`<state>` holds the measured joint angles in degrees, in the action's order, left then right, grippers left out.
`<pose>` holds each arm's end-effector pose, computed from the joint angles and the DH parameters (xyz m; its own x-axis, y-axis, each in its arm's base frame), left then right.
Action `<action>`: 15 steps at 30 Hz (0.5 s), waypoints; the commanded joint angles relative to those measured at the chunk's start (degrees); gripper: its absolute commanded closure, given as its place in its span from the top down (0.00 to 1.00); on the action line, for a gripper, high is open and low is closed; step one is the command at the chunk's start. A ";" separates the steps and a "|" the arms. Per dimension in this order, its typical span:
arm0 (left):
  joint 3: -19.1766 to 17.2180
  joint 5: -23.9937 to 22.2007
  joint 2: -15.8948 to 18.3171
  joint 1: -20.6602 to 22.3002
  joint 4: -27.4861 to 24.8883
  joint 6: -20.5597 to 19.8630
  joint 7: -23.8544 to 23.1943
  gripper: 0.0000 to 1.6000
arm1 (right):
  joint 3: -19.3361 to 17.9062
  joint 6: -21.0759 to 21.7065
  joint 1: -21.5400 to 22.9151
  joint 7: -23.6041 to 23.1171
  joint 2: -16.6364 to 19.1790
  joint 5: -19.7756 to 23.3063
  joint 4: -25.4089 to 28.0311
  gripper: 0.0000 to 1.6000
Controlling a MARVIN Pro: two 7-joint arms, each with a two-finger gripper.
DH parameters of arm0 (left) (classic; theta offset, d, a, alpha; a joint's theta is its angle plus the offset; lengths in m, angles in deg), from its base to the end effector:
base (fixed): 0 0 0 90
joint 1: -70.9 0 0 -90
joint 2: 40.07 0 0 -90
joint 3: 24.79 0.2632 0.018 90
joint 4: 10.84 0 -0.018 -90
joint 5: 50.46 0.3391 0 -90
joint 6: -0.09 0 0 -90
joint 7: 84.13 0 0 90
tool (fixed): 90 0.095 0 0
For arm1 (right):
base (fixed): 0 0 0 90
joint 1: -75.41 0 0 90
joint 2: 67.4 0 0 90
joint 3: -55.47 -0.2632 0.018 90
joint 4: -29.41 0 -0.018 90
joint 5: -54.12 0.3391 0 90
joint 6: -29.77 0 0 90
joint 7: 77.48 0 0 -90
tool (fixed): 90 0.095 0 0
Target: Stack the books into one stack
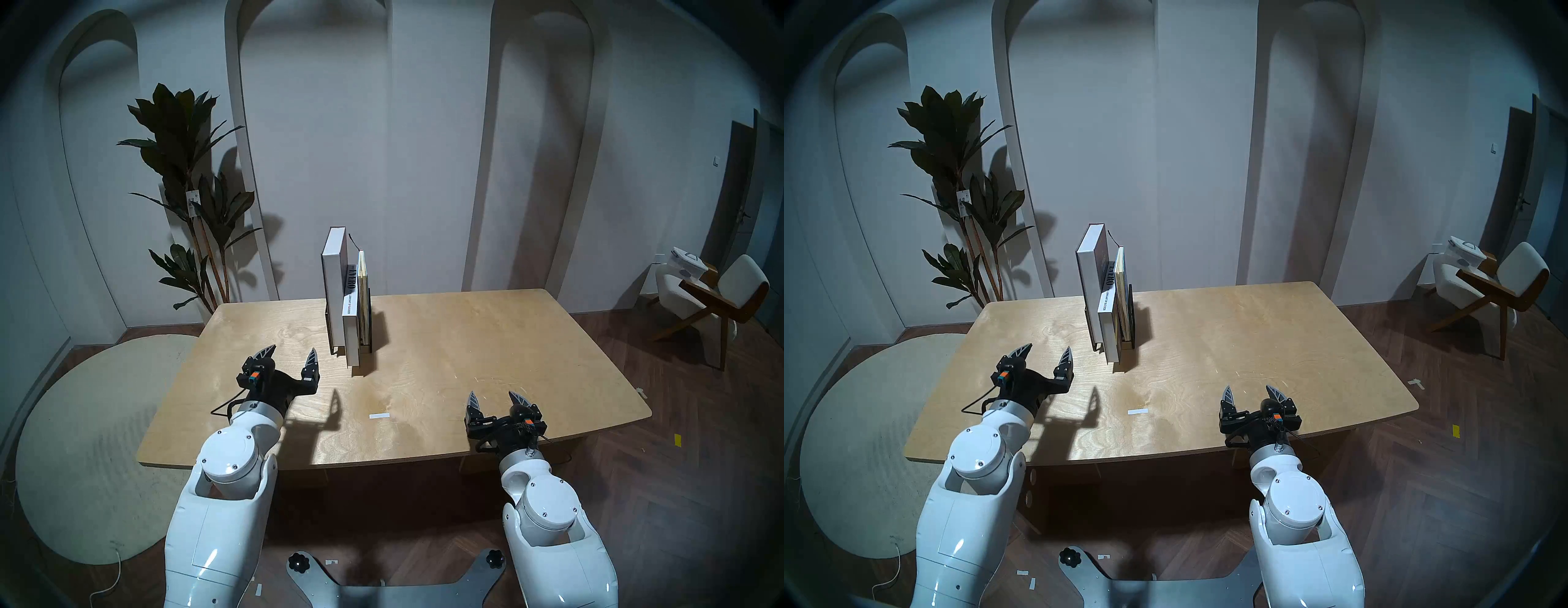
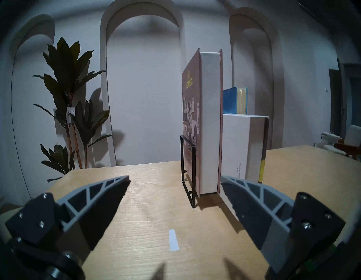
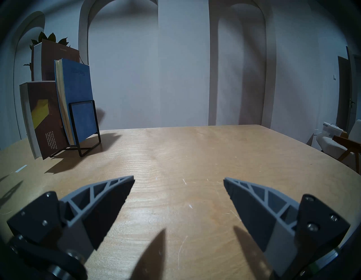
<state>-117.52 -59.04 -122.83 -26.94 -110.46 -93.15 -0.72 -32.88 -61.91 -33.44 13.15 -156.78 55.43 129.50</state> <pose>0.4162 0.0365 -0.2685 0.0203 0.0186 0.9996 -0.0900 -0.9957 0.0203 0.3585 0.0096 -0.3361 0.1240 -0.0181 0.9921 0.0163 -0.9997 -0.0203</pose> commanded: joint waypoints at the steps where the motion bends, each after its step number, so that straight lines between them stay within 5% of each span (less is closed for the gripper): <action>1: -0.39 -4.15 0.49 6.83 0.80 -2.21 -2.28 1.00 | 0.03 -0.29 0.36 -0.04 0.03 -0.04 1.09 1.00; 15: 0.40 -8.36 0.82 13.86 5.06 -5.28 -4.56 1.00 | 0.03 -0.30 0.51 -0.01 0.02 -0.02 0.80 1.00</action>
<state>-117.98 -65.26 -121.69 -19.11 -106.35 -97.94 -4.12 -32.88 -61.90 -33.36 13.17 -156.78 55.45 129.27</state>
